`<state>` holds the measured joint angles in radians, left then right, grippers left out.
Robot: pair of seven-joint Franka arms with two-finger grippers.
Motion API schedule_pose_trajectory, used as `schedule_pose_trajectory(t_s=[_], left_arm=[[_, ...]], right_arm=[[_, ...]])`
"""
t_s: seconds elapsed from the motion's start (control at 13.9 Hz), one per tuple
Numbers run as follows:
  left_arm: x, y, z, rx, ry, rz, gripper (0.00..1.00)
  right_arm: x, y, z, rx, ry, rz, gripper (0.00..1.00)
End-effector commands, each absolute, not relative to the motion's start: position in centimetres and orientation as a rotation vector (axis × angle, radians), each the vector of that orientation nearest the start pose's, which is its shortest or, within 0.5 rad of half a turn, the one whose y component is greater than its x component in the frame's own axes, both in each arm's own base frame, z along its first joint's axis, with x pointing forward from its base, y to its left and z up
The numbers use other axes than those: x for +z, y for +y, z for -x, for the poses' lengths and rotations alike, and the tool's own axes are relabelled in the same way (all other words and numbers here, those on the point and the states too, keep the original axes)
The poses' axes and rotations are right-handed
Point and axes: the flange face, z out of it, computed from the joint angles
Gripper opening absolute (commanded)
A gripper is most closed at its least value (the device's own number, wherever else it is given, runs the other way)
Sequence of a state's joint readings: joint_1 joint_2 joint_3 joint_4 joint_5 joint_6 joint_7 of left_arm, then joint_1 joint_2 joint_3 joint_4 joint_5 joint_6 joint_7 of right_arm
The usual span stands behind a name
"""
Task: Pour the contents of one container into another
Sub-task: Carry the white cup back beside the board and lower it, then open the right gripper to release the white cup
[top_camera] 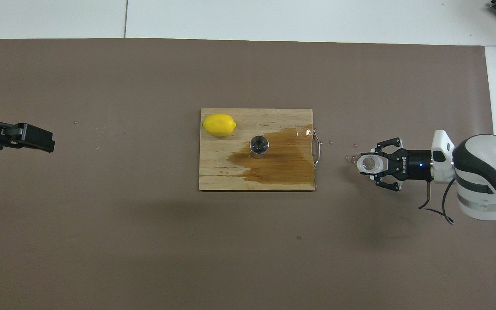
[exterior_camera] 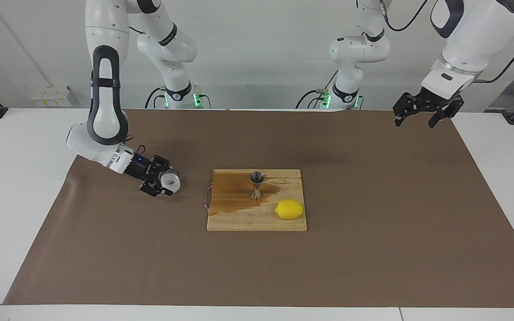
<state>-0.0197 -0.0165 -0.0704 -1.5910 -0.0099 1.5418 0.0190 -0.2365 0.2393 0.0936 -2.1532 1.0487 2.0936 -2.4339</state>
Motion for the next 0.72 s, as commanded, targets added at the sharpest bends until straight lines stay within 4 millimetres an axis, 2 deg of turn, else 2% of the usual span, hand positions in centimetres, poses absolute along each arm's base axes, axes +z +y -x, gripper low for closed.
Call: schedule_pose_trajectory(t_s=[0.0, 0.29, 0.51, 0.65], left_arm=[[62.6, -4.8, -54.0, 0.057, 0.170, 3.157, 1.00], [62.6, -4.8, -54.0, 0.057, 0.170, 3.157, 1.00], [62.6, -4.9, -54.0, 0.057, 0.173, 3.156, 1.00], [62.6, -4.8, -54.0, 0.057, 0.170, 3.157, 1.00]], right_arm=[[32.3, -2.3, -54.5, 1.149, 2.374, -2.467, 1.00], [36.0, -1.8, -54.0, 0.967, 2.353, -2.535, 1.00], [38.8, -1.2, -53.2, 0.838, 2.231, -2.716, 1.00], [41.5, 0.9, -53.8, 0.666, 2.162, -2.749, 1.00]])
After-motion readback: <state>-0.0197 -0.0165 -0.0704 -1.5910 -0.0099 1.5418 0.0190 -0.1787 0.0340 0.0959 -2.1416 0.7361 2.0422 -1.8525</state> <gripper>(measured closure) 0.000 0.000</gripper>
